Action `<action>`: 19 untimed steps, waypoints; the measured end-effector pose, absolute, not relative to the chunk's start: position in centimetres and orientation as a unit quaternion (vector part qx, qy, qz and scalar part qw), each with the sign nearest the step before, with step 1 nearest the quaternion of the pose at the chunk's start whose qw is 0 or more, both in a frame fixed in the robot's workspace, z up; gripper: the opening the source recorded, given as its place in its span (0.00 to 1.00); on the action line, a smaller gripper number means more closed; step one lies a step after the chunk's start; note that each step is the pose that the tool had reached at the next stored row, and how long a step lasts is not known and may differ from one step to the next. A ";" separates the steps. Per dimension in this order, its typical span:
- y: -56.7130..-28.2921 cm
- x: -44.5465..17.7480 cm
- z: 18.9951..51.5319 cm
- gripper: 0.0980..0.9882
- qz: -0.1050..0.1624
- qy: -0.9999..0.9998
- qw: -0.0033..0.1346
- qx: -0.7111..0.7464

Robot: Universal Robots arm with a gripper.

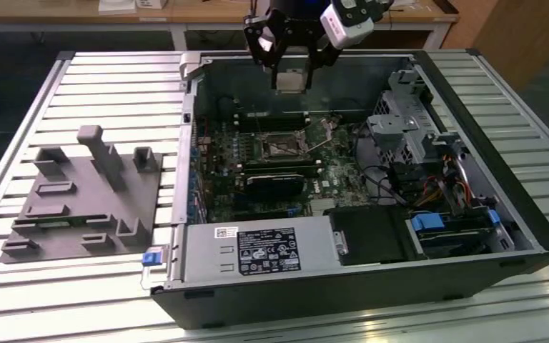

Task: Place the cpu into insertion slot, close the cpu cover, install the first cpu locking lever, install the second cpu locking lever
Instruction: 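Place the cpu into insertion slot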

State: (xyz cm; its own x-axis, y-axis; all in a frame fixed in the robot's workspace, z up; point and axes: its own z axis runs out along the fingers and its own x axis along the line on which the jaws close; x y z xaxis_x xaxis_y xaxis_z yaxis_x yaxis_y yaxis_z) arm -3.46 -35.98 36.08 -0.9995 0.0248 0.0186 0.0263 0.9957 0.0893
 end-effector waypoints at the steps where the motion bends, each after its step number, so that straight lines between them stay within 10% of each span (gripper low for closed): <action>1: -36.0 -3.5 36.0 0.49 -0.045 -0.999 0.009 -0.013; 19: -36.0 -3.5 34.6 0.49 -0.045 -0.999 0.009 -0.013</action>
